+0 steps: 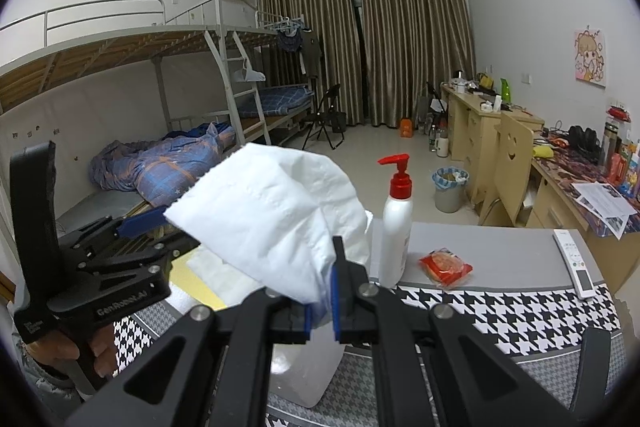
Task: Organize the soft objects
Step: 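Carry the sponge and paper towel over the white foam box with both grippers, then open the left gripper to drop the yellow sponge into the foam box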
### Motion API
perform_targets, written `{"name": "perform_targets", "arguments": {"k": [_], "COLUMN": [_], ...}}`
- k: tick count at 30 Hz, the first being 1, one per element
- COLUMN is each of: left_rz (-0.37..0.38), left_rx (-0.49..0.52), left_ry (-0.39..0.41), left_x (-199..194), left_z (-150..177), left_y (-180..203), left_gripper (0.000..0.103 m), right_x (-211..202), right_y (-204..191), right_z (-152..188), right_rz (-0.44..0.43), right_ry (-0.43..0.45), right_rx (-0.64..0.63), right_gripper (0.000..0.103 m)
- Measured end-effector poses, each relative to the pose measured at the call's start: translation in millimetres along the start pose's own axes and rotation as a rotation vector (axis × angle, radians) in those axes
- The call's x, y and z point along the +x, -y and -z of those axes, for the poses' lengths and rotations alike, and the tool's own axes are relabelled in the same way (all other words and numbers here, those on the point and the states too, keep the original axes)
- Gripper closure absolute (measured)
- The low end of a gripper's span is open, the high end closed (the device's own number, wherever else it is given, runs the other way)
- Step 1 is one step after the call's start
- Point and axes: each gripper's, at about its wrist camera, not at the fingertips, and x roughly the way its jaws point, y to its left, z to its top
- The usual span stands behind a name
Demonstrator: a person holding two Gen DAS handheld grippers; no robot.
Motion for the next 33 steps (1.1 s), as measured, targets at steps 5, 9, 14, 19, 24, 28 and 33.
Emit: {"name": "perform_targets", "arguments": {"k": [5, 9, 14, 19, 24, 28, 33], "left_rz": [-0.011, -0.029, -0.043, -0.060, -0.068, -0.071, -0.068], "left_rx": [-0.031, -0.045, -0.048, -0.060, -0.058, -0.064, -0.068], "left_ry": [0.041, 0.060, 0.080, 0.107, 0.111, 0.109, 0.107], "left_x": [-10, -17, -24, -34, -40, -43, -45], "left_z": [0, -1, -1, 0, 2, 5, 9], "left_y": [-9, -13, -17, -25, -28, -34, -38], "left_gripper": [0.019, 0.014, 0.009, 0.003, 0.002, 0.002, 0.002], "right_x": [3, 5, 9, 16, 25, 32, 41], "right_y": [-3, -7, -12, -20, -25, -29, -34], "right_z": [-1, -2, -4, -6, -6, -7, -7], "right_rz": [-0.005, -0.018, -0.029, -0.044, -0.048, -0.057, -0.052], "right_ry": [-0.001, -0.004, -0.010, -0.023, -0.046, -0.069, -0.098], "right_rx": [-0.004, -0.012, -0.020, -0.033, -0.035, -0.035, -0.044], "right_gripper": [0.093, 0.093, 0.093, 0.093, 0.093, 0.093, 0.093]}}
